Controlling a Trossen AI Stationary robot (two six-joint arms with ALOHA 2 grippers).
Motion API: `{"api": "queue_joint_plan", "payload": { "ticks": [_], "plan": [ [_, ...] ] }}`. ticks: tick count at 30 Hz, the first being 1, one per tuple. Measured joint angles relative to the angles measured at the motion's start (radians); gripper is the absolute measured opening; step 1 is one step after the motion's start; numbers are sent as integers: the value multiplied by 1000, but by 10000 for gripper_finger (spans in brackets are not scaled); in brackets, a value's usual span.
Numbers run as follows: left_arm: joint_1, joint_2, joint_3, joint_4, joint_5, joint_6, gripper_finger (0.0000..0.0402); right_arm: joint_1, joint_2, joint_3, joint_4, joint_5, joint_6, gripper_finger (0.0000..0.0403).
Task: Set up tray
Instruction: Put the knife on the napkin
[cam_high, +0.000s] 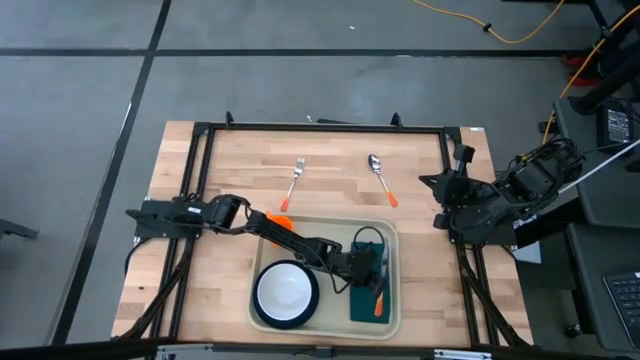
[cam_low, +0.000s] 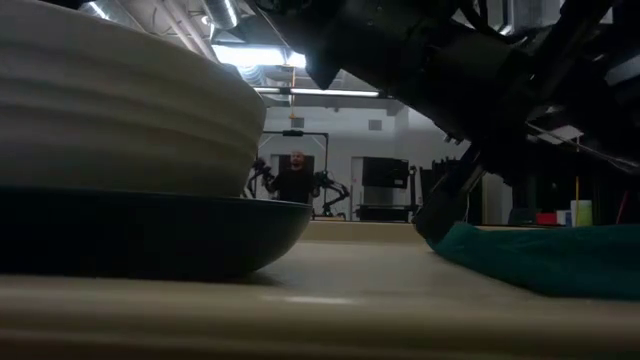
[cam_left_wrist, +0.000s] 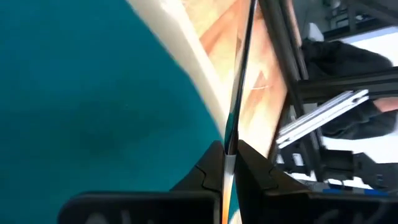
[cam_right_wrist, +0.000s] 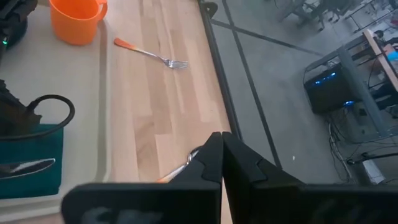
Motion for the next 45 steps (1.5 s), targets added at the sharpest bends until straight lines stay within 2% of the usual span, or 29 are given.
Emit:
{"api": "queue_joint_plan", "payload": {
  "ticks": [5, 18, 34, 45],
  "plan": [
    [0, 0, 0, 78, 1, -11, 6, 0, 0, 0, 0, 19, -15, 7],
    [-10, 7, 0, 67, -15, -32, 6, 0, 0, 0, 0, 29, -18, 7],
    [-21, 39, 0, 73, 14, -88, 7, 0, 0, 1, 0, 37, -25, 7],
    [-7, 39, 0, 69, 46, -89, 32, 0, 0, 1, 0, 36, -39, 7]
  ]
}}
